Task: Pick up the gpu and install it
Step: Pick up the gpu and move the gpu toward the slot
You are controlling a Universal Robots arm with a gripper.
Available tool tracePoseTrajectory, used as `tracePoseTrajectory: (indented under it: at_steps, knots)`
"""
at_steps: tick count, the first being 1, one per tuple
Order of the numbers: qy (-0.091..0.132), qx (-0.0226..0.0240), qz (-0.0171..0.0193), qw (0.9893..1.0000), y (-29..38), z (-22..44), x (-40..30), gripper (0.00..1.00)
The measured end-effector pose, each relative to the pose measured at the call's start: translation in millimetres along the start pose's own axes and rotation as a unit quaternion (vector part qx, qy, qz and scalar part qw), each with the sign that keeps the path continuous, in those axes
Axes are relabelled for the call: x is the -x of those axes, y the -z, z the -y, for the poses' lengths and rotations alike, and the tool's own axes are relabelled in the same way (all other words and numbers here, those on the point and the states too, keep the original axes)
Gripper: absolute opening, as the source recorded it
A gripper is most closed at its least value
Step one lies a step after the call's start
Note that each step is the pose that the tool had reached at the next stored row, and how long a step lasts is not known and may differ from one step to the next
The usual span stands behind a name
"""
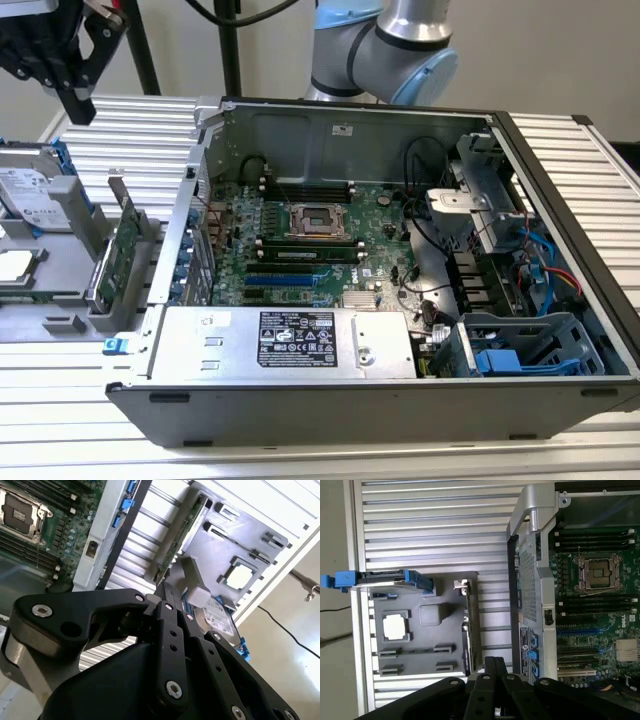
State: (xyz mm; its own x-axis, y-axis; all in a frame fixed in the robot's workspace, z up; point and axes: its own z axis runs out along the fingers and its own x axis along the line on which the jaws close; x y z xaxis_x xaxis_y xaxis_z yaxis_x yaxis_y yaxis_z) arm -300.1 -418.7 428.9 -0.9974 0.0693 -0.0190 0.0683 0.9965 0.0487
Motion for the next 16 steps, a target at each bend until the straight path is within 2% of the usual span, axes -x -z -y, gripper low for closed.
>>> tracePoseTrajectory:
  at_steps: [16]
  knots:
    - [0.000, 0.0000, 0.0000, 1.0000, 0.5, 4.5, -14.0, 0.00]
